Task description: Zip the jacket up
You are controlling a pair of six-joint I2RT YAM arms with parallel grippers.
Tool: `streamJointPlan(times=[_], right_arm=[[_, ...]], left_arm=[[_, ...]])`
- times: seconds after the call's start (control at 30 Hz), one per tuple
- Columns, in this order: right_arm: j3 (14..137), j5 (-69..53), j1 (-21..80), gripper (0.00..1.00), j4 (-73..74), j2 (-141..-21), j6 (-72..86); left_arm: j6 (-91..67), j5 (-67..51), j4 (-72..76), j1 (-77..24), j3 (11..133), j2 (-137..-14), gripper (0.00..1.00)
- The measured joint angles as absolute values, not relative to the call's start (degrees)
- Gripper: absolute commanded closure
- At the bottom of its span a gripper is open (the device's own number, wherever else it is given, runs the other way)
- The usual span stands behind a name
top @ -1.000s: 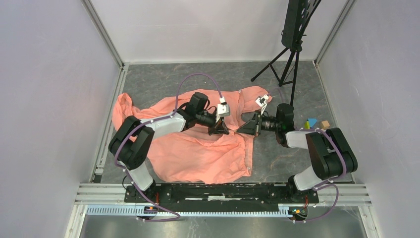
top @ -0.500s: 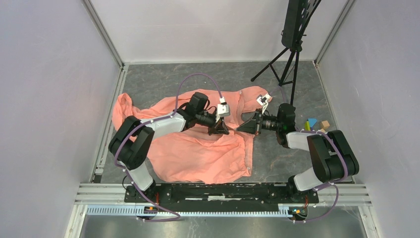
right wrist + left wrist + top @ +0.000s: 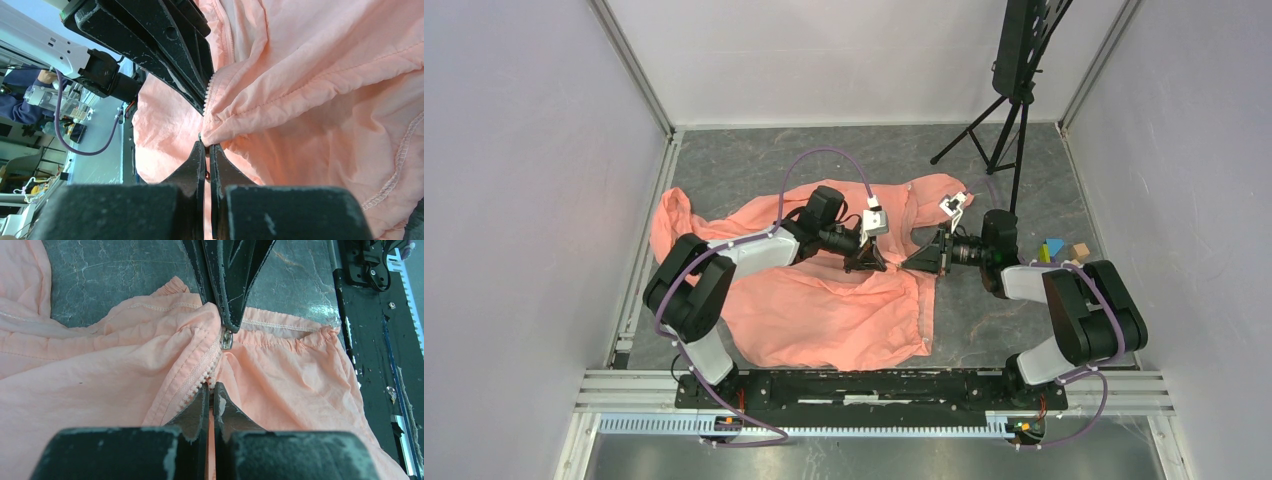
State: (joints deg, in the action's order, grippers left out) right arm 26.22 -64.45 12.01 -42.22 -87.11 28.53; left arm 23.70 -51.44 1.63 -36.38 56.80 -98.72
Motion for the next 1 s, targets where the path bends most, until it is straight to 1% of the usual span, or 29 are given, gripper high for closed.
streamJointPlan(times=[1.0], right_arm=[[26.2,-64.4,12.5,1.00,-46.3,-89.1,31.6]], left_arm=[[23.7,-52.7,0.8,-36.5,56.8,-98.2,0.98]])
